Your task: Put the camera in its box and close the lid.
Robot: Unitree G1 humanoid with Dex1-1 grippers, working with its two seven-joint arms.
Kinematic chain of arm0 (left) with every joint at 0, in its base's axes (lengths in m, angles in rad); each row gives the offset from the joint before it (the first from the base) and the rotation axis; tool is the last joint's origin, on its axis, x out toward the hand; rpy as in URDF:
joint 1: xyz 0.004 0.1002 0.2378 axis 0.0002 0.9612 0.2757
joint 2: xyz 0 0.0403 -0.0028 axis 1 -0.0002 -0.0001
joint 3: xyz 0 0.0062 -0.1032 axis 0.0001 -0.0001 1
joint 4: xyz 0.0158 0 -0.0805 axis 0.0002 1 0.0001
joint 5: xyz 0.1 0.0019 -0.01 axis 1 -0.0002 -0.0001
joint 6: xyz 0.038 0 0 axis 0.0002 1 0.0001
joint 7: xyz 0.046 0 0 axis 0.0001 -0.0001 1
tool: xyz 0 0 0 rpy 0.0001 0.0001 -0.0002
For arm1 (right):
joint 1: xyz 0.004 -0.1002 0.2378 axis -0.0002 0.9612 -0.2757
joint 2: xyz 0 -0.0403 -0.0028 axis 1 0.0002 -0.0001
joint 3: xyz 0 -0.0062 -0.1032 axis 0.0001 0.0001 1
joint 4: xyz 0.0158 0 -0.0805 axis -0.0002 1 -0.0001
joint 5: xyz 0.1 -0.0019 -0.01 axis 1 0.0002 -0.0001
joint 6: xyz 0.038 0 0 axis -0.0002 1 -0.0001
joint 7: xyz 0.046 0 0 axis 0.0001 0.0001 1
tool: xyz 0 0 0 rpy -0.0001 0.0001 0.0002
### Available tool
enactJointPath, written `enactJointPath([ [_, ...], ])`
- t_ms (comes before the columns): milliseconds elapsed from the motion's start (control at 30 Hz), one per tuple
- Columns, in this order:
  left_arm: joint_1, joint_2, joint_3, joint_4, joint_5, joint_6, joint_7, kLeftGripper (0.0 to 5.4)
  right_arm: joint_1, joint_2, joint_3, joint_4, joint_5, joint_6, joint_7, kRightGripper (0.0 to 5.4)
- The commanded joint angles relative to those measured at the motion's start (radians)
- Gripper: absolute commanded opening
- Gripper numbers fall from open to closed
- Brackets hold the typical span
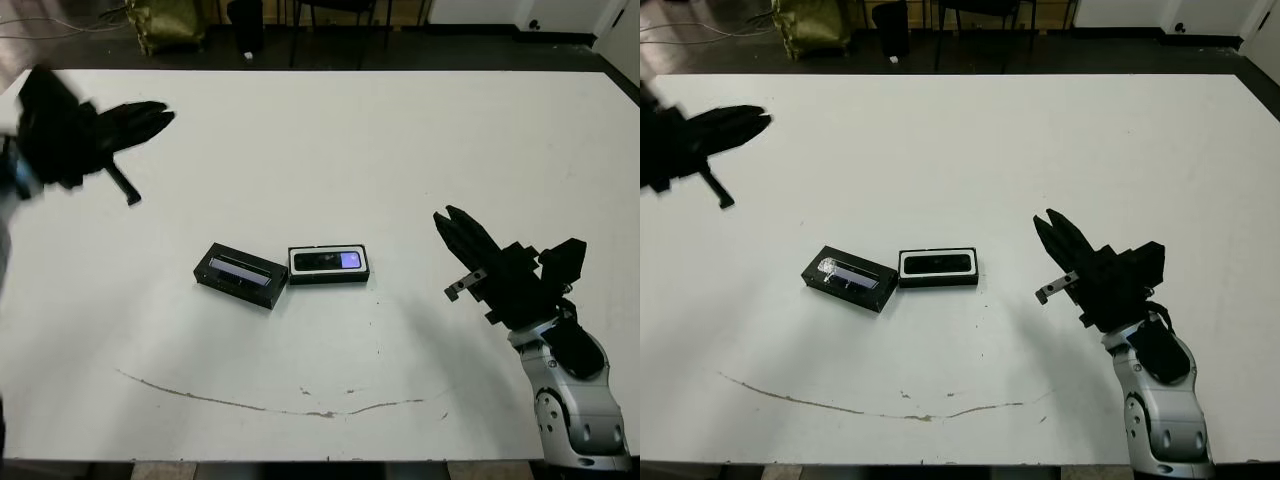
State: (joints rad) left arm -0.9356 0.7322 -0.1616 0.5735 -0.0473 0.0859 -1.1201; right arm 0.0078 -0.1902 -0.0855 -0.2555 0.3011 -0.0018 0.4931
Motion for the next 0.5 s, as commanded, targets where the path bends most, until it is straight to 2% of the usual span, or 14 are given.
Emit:
enactJointPath([
  [33, -0.137, -0.090, -0.149, 0.265, 0.139, -0.045, -0.119, 0.00, 0.021, 0.000, -0.006, -0.007, 0.014, -0.002, -0.014, 0.01],
  [133, -0.196, -0.166, -0.228, 0.403, 0.229, -0.091, -0.150, 0.00, 0.029, -0.005, -0.007, -0.023, 0.020, 0.012, -0.026, 0.01],
  [267, -0.232, -0.247, -0.273, 0.525, 0.291, -0.137, -0.205, 0.00, 0.031, -0.007, -0.003, -0.020, 0.028, 0.014, -0.032, 0.01],
  [500, -0.259, -0.310, -0.325, 0.596, 0.386, -0.154, -0.244, 0.00, 0.038, -0.017, 0.004, -0.039, 0.008, 0.014, -0.053, 0.01],
])
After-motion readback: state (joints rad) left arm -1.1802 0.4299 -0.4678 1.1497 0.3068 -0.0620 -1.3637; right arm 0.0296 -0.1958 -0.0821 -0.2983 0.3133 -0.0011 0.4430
